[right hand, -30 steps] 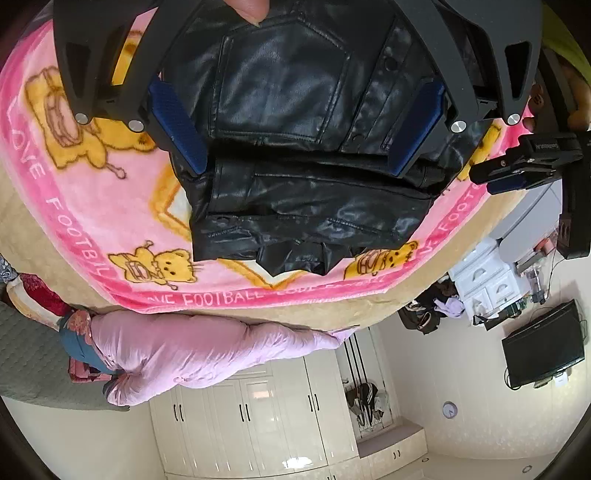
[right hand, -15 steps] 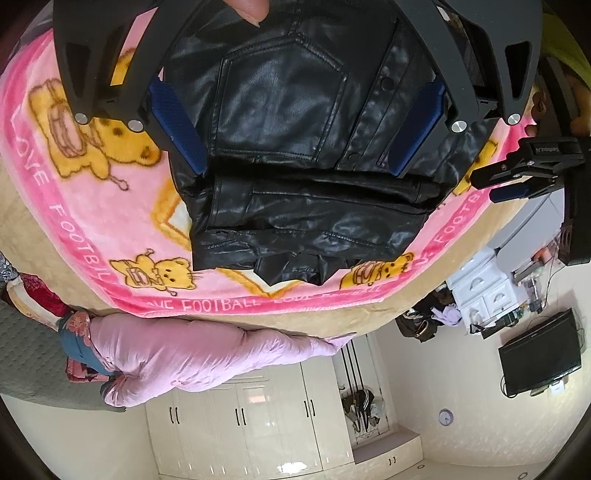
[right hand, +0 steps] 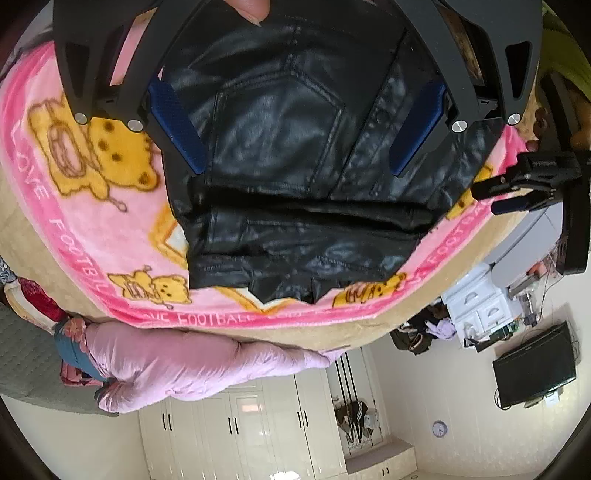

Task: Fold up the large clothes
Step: 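Move both grippers to the jacket hem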

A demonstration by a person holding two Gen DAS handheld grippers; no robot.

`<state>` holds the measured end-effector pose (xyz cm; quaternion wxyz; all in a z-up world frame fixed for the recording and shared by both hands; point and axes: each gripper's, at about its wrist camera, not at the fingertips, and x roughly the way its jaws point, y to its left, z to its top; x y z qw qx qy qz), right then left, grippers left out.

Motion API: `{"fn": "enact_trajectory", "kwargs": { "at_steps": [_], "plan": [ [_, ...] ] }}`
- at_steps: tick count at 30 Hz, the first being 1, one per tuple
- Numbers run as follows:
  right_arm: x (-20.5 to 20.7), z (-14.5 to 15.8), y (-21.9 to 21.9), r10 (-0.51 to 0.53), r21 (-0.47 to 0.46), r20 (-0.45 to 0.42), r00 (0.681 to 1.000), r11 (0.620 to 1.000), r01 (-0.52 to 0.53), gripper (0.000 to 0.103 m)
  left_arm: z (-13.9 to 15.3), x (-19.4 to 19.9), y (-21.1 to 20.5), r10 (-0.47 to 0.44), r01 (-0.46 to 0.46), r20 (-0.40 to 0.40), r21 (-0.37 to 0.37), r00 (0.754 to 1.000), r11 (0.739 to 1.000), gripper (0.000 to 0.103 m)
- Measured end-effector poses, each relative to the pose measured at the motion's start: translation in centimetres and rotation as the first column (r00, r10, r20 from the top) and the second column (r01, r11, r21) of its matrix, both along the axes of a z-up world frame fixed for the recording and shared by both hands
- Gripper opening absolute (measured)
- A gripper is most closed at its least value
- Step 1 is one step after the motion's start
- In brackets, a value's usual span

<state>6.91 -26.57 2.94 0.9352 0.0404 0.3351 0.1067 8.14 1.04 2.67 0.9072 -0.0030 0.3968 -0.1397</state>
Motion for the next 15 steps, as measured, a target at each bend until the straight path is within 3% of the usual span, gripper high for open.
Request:
{"fn": "enact_trajectory", "kwargs": {
  "at_steps": [15],
  "plan": [
    [-2.4, -5.2, -3.0, -0.06, -0.045, -0.137, 0.989, 0.997, 0.055, 0.099, -4.0, -1.1, 6.2, 0.129, -0.127, -0.09, 0.029, 0.988, 0.991, 0.094]
  ]
}}
